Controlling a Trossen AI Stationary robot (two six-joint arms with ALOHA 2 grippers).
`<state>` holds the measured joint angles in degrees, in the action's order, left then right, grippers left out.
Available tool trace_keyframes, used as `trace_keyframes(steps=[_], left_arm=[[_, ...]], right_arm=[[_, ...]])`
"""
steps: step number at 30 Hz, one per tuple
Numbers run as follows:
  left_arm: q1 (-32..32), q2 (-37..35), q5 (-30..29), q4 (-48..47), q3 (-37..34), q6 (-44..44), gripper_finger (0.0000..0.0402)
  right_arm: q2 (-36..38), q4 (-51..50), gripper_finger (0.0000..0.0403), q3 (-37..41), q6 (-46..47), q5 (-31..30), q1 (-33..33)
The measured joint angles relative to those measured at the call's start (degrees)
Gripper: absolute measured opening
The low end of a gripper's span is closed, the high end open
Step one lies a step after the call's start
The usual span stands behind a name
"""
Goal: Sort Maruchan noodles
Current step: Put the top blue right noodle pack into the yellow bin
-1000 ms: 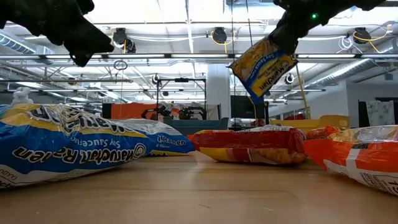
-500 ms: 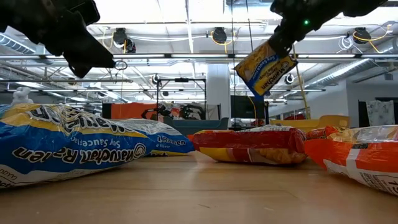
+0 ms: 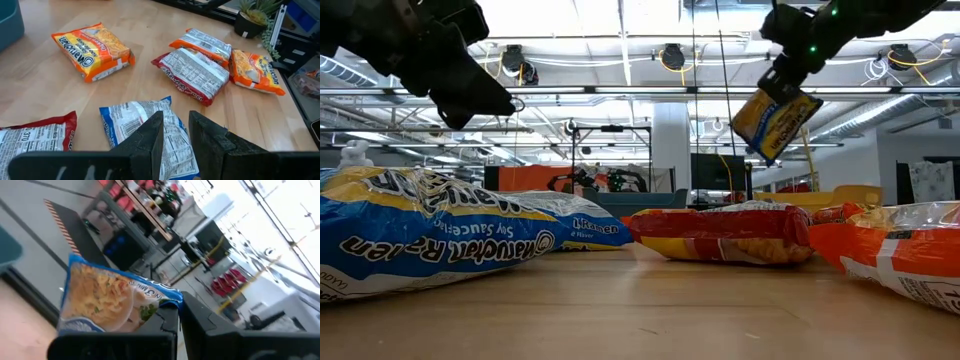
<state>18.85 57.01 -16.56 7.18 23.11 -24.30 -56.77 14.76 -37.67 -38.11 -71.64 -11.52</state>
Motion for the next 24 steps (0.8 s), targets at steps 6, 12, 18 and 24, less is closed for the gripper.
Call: trace_keyframes(steps=[6,12,18,24], left_arm=[[0.00,0.00,0.00,0.00,0.00,0.55,0.0097],[0.00,0.00,0.01,-0.01,0.00,0.57,0.0097],[0.00,0.00,0.01,-0.02,0.00,0.55,0.0097],[-0.01,0.00,0.02,-0.07,0.00,0.55,0.0097]], right_arm=[[0.00,-0.02,0.0000,0.00,1.29,-0.22,-1.37],[0.00,-0.09,0.0000,0.86,1.06,-0.05,-3.03],[-0.07,-0.31,0.0000,3.81,-0.51,10.96,-5.72],[-0.03,-0.02,0.0000,4.63,-0.23,8.60,-7.55]])
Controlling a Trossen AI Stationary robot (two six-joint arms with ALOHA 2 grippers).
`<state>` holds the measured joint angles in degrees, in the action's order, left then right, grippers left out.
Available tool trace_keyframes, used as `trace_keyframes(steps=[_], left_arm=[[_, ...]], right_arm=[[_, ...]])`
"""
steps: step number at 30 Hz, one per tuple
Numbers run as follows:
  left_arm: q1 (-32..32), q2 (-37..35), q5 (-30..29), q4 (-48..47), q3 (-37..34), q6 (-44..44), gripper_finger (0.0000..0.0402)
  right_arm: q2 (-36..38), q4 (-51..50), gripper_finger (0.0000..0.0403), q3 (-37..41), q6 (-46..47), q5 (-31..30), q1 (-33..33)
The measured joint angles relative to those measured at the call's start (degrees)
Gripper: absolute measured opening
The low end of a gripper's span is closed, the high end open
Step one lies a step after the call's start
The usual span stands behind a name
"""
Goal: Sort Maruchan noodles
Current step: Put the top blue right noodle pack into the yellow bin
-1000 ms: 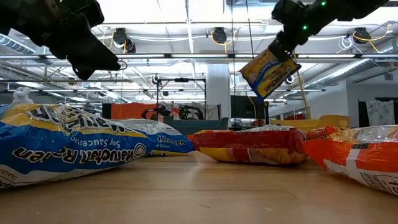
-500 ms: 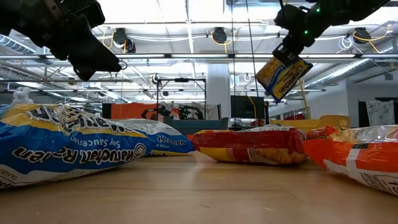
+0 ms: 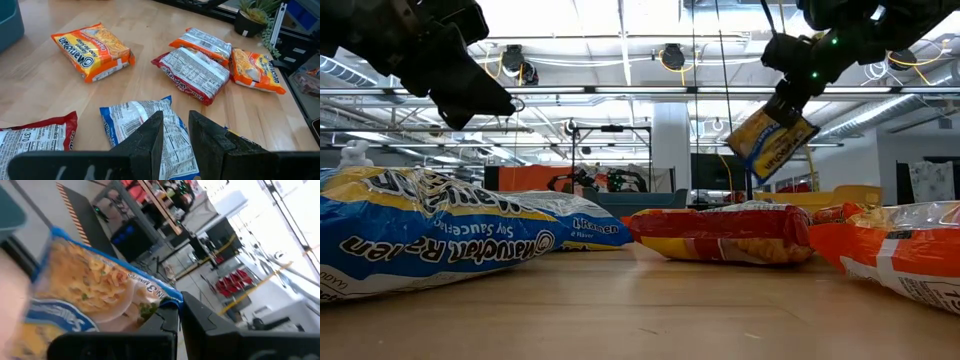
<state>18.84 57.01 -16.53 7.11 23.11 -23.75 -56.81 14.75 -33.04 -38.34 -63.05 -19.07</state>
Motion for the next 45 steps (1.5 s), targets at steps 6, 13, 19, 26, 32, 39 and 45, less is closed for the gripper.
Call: trace_keyframes(steps=[6,13,19,26,32,39,45], left_arm=[[0.00,0.00,0.00,0.00,0.00,0.79,0.0097],[-0.01,0.00,0.00,-0.04,0.00,1.07,0.0097],[-0.01,0.00,-0.01,-0.02,0.00,3.22,0.0097],[-0.21,0.00,-0.02,0.44,0.00,5.50,0.0097],[-0.21,0.00,-0.02,2.27,0.00,5.65,0.0097],[-0.17,0.00,-0.02,2.04,0.00,4.62,0.0097],[-0.17,0.00,0.01,2.01,0.00,2.72,0.0097]], right_arm=[[0.03,0.72,0.0000,0.00,0.15,-3.72,-0.04],[0.52,5.41,0.0000,0.00,2.08,-14.90,-0.04],[0.65,4.18,0.0000,0.00,10.22,-16.46,0.11],[-1.49,-7.07,0.0000,0.02,25.49,-13.97,-2.56],[-2.81,-9.66,0.0000,0.02,32.26,-8.46,-4.86],[-4.34,-9.64,0.0001,0.02,34.66,-3.91,-8.18],[-5.06,-9.46,0.0019,0.02,34.72,-4.03,-9.73]])
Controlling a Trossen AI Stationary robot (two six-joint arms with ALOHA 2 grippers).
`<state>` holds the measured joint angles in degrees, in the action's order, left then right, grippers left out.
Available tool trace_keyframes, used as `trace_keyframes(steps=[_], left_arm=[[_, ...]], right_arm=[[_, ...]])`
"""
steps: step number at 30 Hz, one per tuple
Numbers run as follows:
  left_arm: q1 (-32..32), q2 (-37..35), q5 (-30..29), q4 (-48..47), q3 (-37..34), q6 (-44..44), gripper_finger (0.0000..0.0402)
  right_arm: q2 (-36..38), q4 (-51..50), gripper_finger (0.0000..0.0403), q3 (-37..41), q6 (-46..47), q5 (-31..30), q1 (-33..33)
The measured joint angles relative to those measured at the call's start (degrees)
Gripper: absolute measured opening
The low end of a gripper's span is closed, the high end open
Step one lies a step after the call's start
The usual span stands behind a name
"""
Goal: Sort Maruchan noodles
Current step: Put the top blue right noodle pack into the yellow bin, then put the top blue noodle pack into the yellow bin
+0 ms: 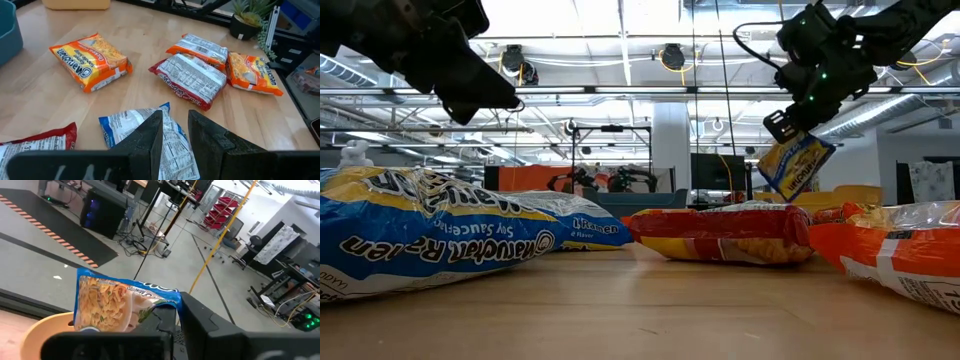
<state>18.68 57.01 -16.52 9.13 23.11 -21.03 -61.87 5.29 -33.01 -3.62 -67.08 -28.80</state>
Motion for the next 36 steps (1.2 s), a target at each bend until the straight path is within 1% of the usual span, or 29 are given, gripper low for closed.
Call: trace_keyframes(steps=[4,11,14,20,28,30,33,36], left_arm=[[0.00,0.00,0.01,-0.02,0.00,-0.52,0.0097],[0.70,0.00,0.09,-0.06,-0.02,-1.99,0.0097],[1.41,0.00,0.13,-0.07,-0.01,-1.99,0.0097],[1.75,0.00,0.06,-0.07,-0.02,-1.87,0.0097],[1.73,0.00,-0.08,0.03,0.00,-3.34,0.0097],[1.73,0.00,-0.20,0.09,0.00,-3.50,0.0097],[1.68,0.00,-1.15,0.15,0.00,-3.50,0.0097],[1.58,0.00,-2.41,0.20,0.00,-3.36,0.0097]], right_arm=[[0.00,0.06,0.0036,0.00,-0.04,1.10,-0.07],[0.23,0.27,0.0074,0.00,-0.52,1.13,-0.07],[0.26,1.85,0.0087,0.00,-2.51,1.13,-0.07],[0.26,8.67,0.0100,0.02,-8.18,1.32,1.44],[0.36,18.47,0.0100,0.00,-16.37,1.68,6.98],[0.58,21.08,0.0100,0.01,-16.93,4.23,8.60],[1.30,23.81,0.0100,-0.01,-15.11,10.24,10.88],[2.23,22.29,0.0100,-1.15,-11.16,15.05,13.14]])
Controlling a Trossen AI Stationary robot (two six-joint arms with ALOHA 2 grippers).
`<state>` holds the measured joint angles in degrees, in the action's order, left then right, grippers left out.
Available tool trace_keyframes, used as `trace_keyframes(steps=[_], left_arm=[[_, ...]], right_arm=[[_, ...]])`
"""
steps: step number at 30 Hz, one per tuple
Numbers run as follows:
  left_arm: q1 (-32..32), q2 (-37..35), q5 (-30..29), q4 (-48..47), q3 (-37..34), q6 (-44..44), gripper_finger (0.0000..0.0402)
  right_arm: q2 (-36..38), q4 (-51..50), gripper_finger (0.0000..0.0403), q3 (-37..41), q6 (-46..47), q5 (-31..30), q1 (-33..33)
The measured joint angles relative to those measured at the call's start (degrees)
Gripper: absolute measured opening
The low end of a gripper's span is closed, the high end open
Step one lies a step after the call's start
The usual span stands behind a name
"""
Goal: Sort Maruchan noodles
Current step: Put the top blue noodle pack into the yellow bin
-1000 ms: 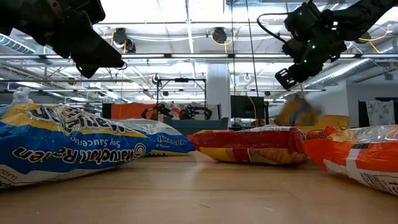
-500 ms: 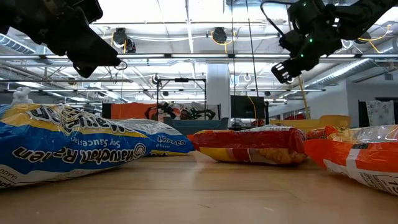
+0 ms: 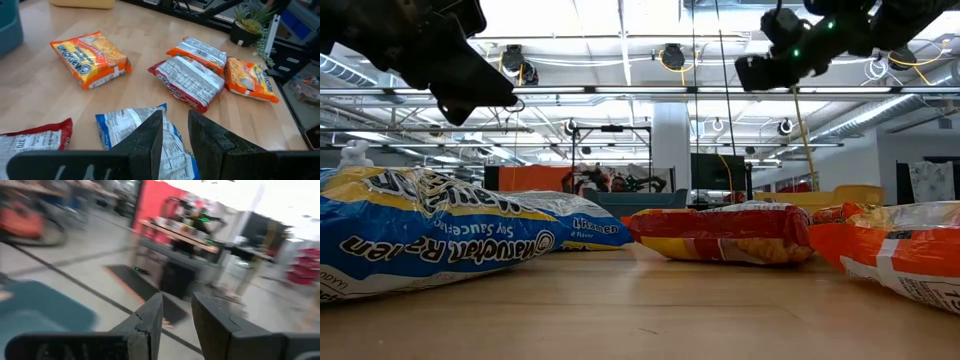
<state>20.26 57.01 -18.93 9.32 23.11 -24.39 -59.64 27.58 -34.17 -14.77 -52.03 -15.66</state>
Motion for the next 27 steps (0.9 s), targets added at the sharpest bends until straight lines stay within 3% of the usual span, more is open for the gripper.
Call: trace_keyframes(steps=[6,11,19,27], left_arm=[[-1.60,0.00,-0.69,-0.04,-0.02,2.95,0.0097],[-4.20,0.00,-0.76,-0.02,-0.02,5.15,0.0097],[-8.21,0.00,-0.73,-0.04,0.00,9.81,0.0097],[-9.70,0.00,-0.60,-1.20,-0.02,9.47,0.0097]], right_arm=[[0.39,-12.97,0.0100,-5.77,9.02,4.89,5.82],[0.39,-20.50,0.0100,-9.16,17.14,13.78,10.63],[-0.13,-22.33,0.0100,-9.38,28.11,24.81,17.36],[-7.44,-14.89,0.0100,-9.77,33.70,25.23,24.01]])
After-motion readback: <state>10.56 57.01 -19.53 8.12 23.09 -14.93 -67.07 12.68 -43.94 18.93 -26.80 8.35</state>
